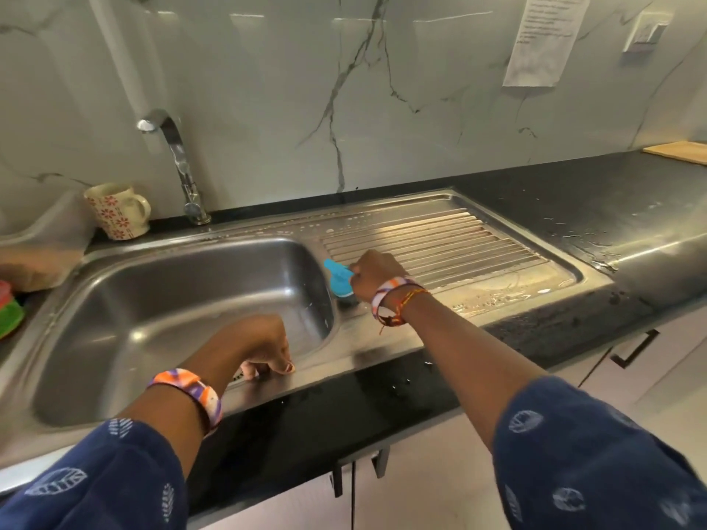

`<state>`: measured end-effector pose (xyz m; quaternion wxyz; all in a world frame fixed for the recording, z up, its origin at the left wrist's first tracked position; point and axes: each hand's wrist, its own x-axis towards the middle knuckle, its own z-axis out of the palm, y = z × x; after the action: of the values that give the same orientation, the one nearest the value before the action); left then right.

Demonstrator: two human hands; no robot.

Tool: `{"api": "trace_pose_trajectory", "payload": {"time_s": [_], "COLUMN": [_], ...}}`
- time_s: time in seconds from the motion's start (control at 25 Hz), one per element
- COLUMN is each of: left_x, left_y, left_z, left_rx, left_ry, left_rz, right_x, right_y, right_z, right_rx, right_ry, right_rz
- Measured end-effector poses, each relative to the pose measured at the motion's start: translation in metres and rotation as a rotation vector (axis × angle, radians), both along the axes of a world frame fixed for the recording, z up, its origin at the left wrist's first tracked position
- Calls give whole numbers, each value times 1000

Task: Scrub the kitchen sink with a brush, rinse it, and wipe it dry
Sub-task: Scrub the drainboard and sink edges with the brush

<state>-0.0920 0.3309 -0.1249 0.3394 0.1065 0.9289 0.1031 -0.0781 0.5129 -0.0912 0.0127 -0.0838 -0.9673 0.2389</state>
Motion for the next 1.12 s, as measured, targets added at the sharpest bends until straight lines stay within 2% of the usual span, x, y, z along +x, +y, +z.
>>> {"api": "trace_pose_trajectory", "payload": {"time_s": [0.12, 0.2, 0.28, 0.4, 0.48, 0.52, 0.64, 0.76, 0.84, 0.96, 1.12], "left_x": [3, 3, 1, -3, -1, -3, -15, -36, -44, -51, -49], "left_y": [3, 12, 30, 60, 75, 79, 88, 101, 110, 115, 124], "left_z": [1, 5, 10, 14, 14, 13, 6, -3, -6, -12, -17], "left_rx": [-68, -191, -240, -92, 13, 53, 108, 52, -2, -39, -79], "left_ry": [9, 11, 66, 262, 327, 333, 353, 391, 445, 516, 635], "left_rz": [-54, -149, -247, -343, -347, -353, -342, -333, -331, -314, -282], "right_x": [38, 65, 76, 68, 68, 68, 71, 85, 85, 70, 51], "right_y": [27, 62, 110, 195, 227, 227, 172, 88, 74, 126, 249], "right_z": [8, 10, 14, 20, 13, 10, 0, -8, -17, -12, 2], "right_rx": [-32, -63, -2, 177, 131, 106, 8, -250, -280, -167, -115], "right_ry": [-86, -130, -86, -47, -35, -27, -9, -43, 4, 33, 31], "right_rz": [103, 87, -48, -433, -610, -620, -348, -8, 22, -158, -578]}}
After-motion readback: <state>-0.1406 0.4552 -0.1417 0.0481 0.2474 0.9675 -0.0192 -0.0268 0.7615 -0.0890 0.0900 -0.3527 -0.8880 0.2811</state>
